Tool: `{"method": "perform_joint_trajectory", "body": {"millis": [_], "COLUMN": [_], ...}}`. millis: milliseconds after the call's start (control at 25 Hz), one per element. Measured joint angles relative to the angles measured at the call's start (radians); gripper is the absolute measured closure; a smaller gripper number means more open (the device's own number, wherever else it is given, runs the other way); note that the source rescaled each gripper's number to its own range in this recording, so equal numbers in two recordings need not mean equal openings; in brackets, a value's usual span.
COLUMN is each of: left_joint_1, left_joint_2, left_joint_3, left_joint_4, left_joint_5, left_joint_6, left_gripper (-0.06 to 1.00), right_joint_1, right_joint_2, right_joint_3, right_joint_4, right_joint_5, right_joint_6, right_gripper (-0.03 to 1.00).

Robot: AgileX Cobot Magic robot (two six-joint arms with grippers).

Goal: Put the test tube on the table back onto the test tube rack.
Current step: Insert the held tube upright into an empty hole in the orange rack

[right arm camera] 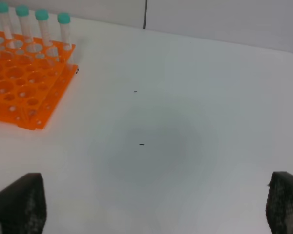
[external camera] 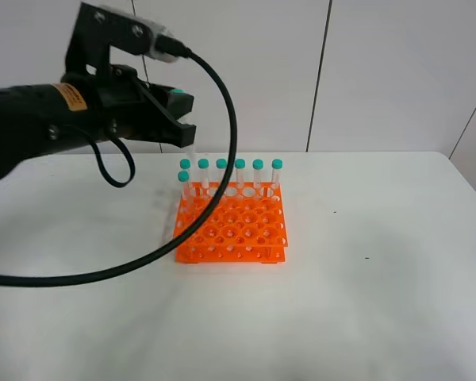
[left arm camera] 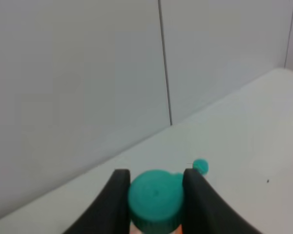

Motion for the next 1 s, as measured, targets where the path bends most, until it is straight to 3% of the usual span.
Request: {"method": "perform_joint_trajectory", "body": {"millis": [160,360,480,600,880,1000], "left_joint_1": [-0.01,-0.077,-0.093,-0.06,0.066,0.093], "left_joint_2": [0.115,0.204,0.265,0.32,0.386,0.429], "left_joint_3": [0.0,0.0,0.0,0.0,-0.041,-0.083], "left_joint_4": [0.001,0.001,0.004,0.005,0.008,0.046], "left_joint_5": [-0.057,-0.116,-0.223,-0.283,-0.296,-0.309], "left_joint_6": [-0.013,-0.038,-0.041,-0.041,-0.041,-0.041], "left_gripper": [0.94,0.94,0.94,0.94,0.94,0.94], "right_joint_1": [0.0,0.0,0.0,0.0,0.0,0.0], "right_joint_2": [0.0,0.0,0.0,0.0,0.0,0.0], "right_joint_3": [0.0,0.0,0.0,0.0,0.0,0.0], "right_joint_4": [0.0,0.0,0.0,0.0,0.0,0.0], "right_joint_5": [0.0,0.0,0.0,0.0,0.0,0.0], "right_joint_6": [0.0,0.0,0.0,0.0,0.0,0.0], "right_gripper": [-0.03,-0.03,-0.03,-0.03,-0.03,-0.03]}}
